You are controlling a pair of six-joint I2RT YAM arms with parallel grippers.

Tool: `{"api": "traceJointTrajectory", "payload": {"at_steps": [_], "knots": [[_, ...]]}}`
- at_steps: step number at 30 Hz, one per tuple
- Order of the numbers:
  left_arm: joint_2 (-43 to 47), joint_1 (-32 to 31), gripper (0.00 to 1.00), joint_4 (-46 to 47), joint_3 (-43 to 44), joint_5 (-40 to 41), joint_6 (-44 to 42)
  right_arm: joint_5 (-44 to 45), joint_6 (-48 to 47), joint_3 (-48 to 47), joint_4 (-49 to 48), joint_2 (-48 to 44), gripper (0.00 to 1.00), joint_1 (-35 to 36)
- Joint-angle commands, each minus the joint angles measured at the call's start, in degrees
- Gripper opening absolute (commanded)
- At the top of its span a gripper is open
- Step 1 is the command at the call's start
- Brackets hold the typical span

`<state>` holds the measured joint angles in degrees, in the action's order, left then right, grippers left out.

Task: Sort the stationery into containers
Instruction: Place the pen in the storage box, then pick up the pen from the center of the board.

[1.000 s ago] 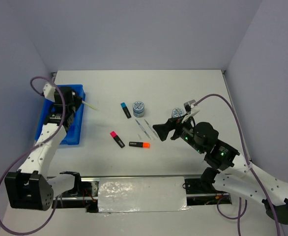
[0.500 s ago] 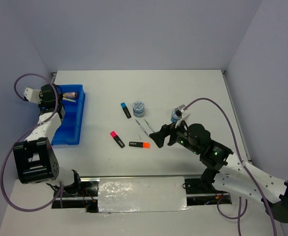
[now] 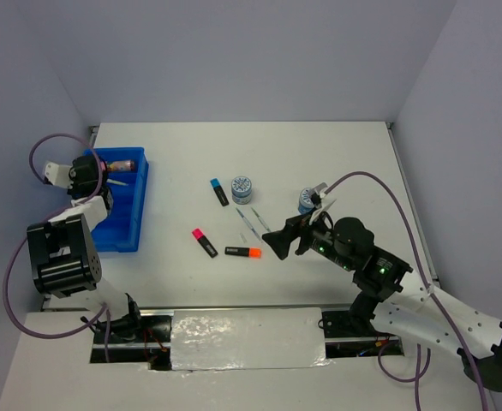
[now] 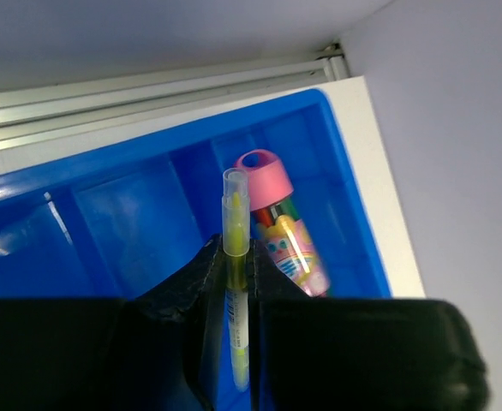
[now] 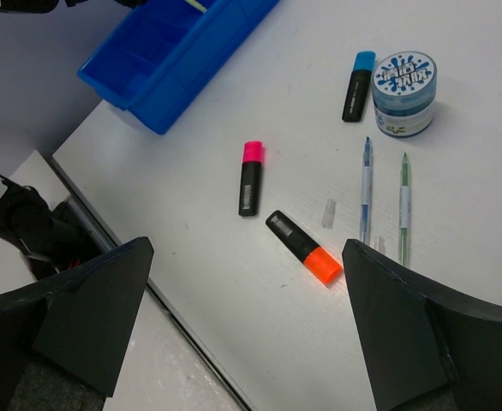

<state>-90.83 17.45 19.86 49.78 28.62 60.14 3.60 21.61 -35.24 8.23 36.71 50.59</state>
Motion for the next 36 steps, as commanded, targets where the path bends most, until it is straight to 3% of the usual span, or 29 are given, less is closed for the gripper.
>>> {"api": "traceJointTrajectory", "payload": {"at_steps": [1, 5, 7, 8, 11, 16, 20, 22, 23, 24, 26, 30, 36], "knots": [[-0.1, 0.4, 0.24, 4.8, -0.9, -0.1, -0.4, -0.2, -1.6, -1.1, -1.1, 0.6, 1.0, -0.3], [-0.9, 0.4, 0.58, 1.0, 1.5, 0.6, -0.9, -0.6, -1.8, -1.9, -1.3, 2.6, 1.0, -0.2], [-0.8, 0.4, 0.67, -0.3, 2.0, 0.9, -0.9, -0.9, -1.8, -2.0, -1.5, 2.8, 1.0, -0.4], [-0.3, 0.5, 0.79, -1.0, 2.0, 1.0, -0.6, -0.8, -1.9, -2.2, -1.5, 3.2, 1.0, -0.3], [1.1, 0.4, 0.99, -3.4, 2.6, 0.7, 0.9, -0.3, -2.4, -2.9, -1.2, 3.7, 1.0, -0.4], [5.1, 0.0, 0.99, -15.8, 8.3, -1.6, 4.1, 0.0, -3.3, -6.6, 2.0, 10.9, 1.0, -5.4], [7.0, -3.6, 0.99, -34.1, 24.4, -1.0, 0.9, -1.2, -4.4, -10.5, 6.9, 22.4, 0.98, -11.3], [8.4, -5.7, 0.99, -41.5, 28.8, -2.9, -0.9, 0.0, -5.2, -14.0, 10.1, 30.1, 0.91, -12.7], [9.1, -6.1, 0.99, -43.2, 31.3, -7.7, -3.4, 0.4, -5.3, -15.5, 11.2, 32.7, 0.86, -13.6], [11.0, -7.4, 0.99, -44.9, 31.5, -10.6, -4.8, 0.2, -6.0, -16.8, 12.0, 37.5, 0.76, -13.8], [13.6, -9.6, 0.99, -44.6, 27.3, -16.8, -9.0, 0.4, -6.8, -19.8, 12.3, 41.8, 0.63, -13.8], [21.3, -20.3, 0.99, -43.8, 16.2, -19.4, -15.8, 2.7, -8.9, -25.2, 13.4, 51.7, 0.52, -14.0], [33.0, -32.0, 0.99, -47.2, 3.8, -19.8, -21.7, 4.8, -11.1, -30.0, 14.5, 60.3, 0.49, -14.0]]}}
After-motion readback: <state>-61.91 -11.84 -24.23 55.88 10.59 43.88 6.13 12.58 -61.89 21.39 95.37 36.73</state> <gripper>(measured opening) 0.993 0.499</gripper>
